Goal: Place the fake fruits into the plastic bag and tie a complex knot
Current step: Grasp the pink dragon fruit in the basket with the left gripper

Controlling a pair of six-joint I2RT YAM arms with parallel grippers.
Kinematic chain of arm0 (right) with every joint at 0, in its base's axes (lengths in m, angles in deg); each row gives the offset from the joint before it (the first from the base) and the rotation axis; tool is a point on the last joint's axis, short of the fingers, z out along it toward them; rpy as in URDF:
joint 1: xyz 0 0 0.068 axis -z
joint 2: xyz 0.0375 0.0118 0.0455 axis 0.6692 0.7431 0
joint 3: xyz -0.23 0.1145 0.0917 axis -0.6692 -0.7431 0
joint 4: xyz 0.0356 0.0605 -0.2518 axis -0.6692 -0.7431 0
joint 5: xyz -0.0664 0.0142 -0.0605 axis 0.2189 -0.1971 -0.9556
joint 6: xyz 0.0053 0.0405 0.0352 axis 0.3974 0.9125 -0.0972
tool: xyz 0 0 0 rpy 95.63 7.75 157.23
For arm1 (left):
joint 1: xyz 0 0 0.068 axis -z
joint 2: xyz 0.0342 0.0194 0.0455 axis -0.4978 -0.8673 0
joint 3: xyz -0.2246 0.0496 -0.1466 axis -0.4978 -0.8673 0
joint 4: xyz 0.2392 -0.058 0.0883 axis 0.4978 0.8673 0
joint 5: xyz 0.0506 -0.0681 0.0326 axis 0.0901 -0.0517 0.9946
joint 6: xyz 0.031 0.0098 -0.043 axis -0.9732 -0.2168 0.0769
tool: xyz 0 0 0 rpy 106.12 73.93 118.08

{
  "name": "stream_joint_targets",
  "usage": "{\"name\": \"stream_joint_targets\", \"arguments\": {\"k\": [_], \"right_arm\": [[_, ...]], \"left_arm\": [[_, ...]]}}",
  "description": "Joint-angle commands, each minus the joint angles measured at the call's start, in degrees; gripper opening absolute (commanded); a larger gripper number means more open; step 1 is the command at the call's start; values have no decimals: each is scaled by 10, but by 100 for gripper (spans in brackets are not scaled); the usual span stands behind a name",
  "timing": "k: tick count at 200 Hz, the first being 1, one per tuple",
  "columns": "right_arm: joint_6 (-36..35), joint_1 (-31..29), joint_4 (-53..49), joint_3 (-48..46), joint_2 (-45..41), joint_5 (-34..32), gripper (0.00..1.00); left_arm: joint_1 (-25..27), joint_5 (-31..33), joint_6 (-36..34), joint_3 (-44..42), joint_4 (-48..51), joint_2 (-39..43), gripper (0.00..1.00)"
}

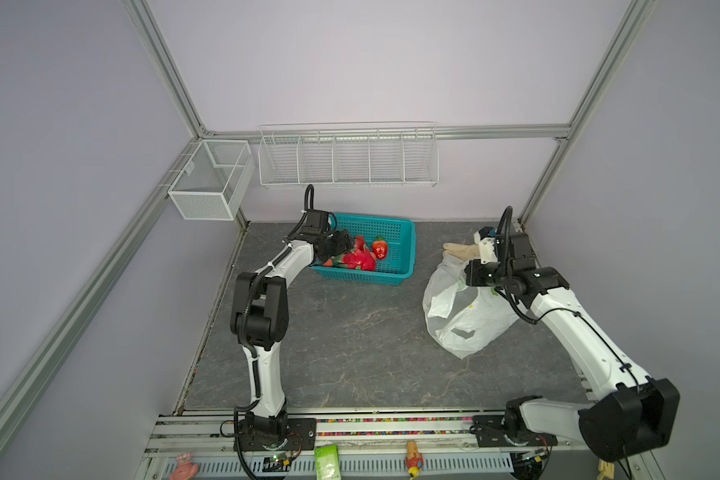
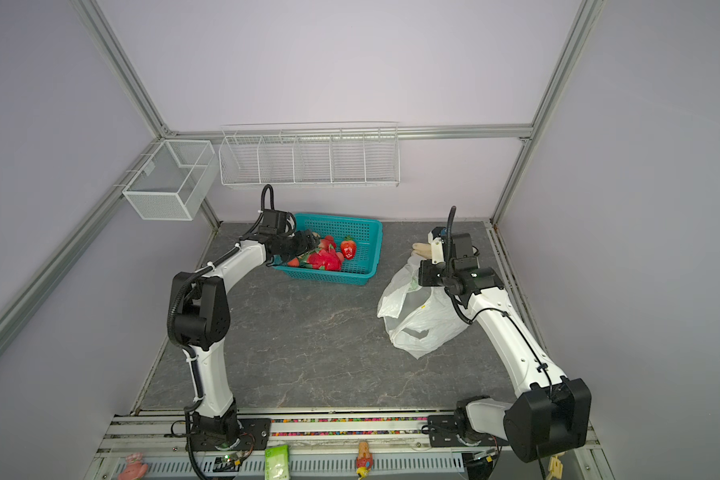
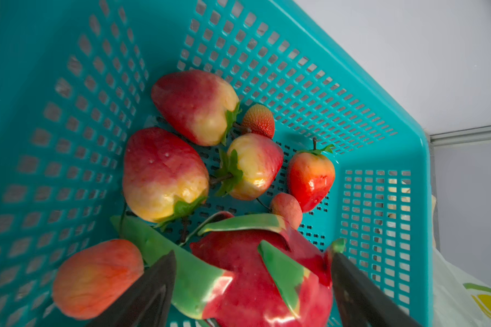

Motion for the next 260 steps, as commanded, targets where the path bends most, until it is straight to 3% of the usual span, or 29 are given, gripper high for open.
{"name": "stream_joint_targets", "arguments": {"k": [1,21,63,76,100,116,133,167,203,260], "right_arm": [[-9,-3,-15,18,-5,2,6],[-9,-4,-11,12,-9,4,6],[-4,-3,-1,-2,-15,15,6],[-4,-4,-3,-4,-20,14,6],[-4,-4,-5,-7,-33,10,6],[-4,-4,-5,-13,-40,10,6],[-5,-4,2,-22,-42,11,6],[-10,-4,3,-22,-27,22,6],[-12,-3,6,-24,-32,22,6],[-14,-3,10,-29,-25,24,6]], "left_arm": [[9,-35,18,7,0,-10,86],[18,-82,31,-3,-41,-7,85],[46,-123,20,69,-46,-32,83],[46,-101,11,65,-39,-18,83],[32,8,-38,25,16,30,83],[3,14,-75,-14,23,55,82],[-12,-2,-182,-21,39,69,79],[-11,48,-409,-1,67,64,69],[-11,60,-594,50,136,29,59],[-11,76,-775,119,184,-23,57]]}}
